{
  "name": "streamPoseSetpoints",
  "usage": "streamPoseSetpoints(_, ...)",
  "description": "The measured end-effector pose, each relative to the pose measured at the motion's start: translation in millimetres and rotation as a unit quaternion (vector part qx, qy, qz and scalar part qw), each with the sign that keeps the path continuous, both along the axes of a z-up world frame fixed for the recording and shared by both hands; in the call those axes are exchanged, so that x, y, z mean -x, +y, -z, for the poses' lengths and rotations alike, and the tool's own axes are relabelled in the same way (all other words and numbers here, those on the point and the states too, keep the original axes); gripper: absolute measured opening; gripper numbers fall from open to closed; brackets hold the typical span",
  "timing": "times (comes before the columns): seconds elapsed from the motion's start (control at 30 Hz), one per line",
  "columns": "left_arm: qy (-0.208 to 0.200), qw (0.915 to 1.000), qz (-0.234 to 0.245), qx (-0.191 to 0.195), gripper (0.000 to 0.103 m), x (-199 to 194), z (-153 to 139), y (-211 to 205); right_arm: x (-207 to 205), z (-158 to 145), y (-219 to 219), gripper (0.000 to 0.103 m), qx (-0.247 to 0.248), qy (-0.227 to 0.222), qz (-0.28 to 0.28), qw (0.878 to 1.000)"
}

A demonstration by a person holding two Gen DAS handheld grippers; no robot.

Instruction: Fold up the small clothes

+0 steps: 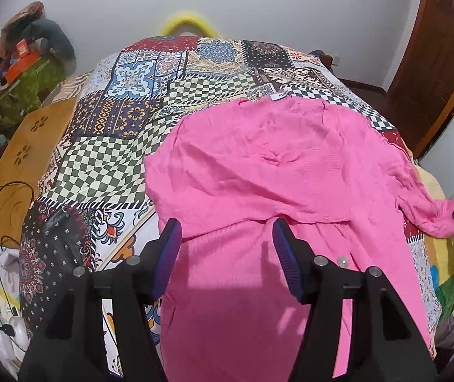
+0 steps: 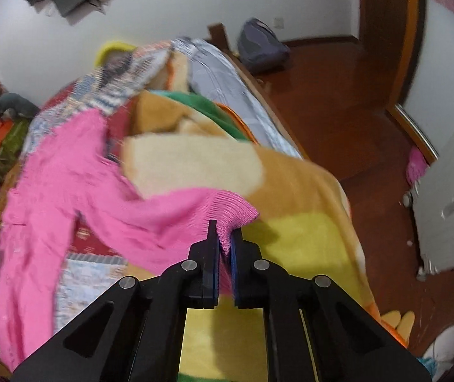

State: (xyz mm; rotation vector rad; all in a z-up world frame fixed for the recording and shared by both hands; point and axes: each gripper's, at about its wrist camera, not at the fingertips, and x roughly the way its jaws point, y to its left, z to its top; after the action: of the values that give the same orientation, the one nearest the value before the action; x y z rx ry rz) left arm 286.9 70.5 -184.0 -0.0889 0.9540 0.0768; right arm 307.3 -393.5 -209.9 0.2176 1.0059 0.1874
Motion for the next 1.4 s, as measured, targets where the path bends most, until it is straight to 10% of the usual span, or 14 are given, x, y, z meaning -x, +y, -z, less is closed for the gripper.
streamPoseSetpoints(0.57,-0.038,0.9983,-0.038,0.023,0.059,17.9,-15.2,47.7,-23.0,-127.7,160.6,0.005,-0.047,-0.117,-0.178,0.976)
streamPoseSetpoints(1.07,-0.029,0.998,-0.057,-0.001,0.059,38.7,-3.0,88.4,-38.3,-61.3,336.3,0.008,-0.002,-0.049,-0.324,0.945)
streamPoseSetpoints(1.27,-0.028,0.9978,-0.06,-0.005,0.061,31.5,-2.9,90.9,-31.7,-59.3,341.0,0.044,0.003,-0.036,-0.335,0.942)
streamPoseSetpoints(1.4,-0.031,0.9977,-0.06,0.01,0.062,21.2,-7.6,90.9,-32.9,-74.6,323.0,0.047,0.018,-0.069,-0.318,0.945)
